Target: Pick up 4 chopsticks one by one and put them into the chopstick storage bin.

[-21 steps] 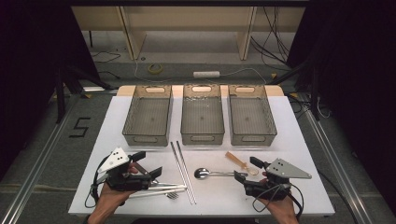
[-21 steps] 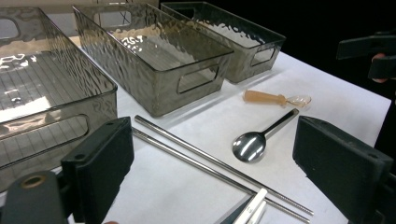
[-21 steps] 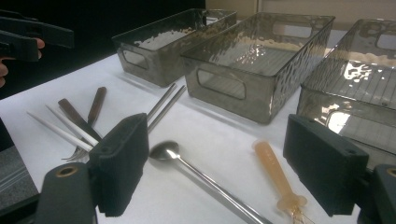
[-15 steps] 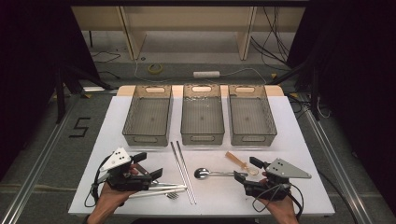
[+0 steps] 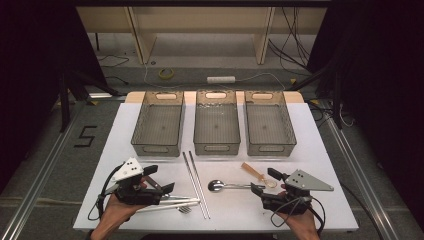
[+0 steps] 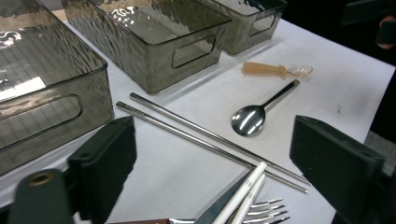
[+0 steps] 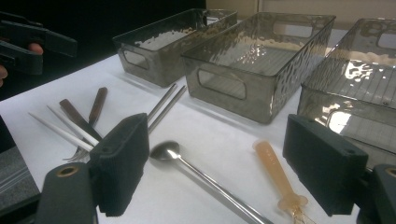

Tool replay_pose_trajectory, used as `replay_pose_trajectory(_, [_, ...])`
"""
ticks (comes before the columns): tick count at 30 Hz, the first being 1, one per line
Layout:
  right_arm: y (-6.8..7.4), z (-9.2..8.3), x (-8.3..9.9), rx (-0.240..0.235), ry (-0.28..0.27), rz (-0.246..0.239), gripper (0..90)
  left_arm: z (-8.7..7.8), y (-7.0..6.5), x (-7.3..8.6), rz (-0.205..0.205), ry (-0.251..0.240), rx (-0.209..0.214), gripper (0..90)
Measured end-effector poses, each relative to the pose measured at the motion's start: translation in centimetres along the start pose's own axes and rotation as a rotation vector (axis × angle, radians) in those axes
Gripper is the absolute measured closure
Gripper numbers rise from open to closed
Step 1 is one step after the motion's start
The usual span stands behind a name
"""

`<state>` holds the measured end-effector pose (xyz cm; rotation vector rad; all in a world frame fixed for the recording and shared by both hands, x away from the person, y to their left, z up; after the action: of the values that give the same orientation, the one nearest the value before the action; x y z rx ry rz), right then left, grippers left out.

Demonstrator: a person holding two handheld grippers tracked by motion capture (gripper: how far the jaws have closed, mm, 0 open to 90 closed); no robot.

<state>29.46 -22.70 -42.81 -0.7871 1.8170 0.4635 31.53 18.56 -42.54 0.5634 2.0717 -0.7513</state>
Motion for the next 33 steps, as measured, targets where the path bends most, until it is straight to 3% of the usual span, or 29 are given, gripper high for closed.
replay_pose_trajectory(12, [0.0, 0.0, 0.0, -0.003, 0.004, 0.003, 23.8, -0.1, -0.8, -0.9, 0.103, 0.2, -0.038, 19.9])
replay_pose_trajectory(22, [0.0, 0.1, 0.0, -0.01, 0.008, 0.001, 24.0, -0.5, -0.7, -0.7, 0.149, 0.364, -0.083, 32.1])
replay_pose_trajectory(33, [0.1, 0.2, 0.0, -0.018, 0.019, -0.001, 24.2, 0.1, -0.1, 0.4, 0.194, 0.491, -0.111, 48.0])
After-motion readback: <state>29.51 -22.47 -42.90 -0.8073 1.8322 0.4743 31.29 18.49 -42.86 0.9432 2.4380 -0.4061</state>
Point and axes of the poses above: each handheld gripper's, and its own axes: z roughly forward along the jaws, x roughly out of its underside, y roughly to its left, the point moved 1 cm from there along z, roughly forward along the jaws, and after that the axes turned 10 degrees about -z, right-handed, at the moved point
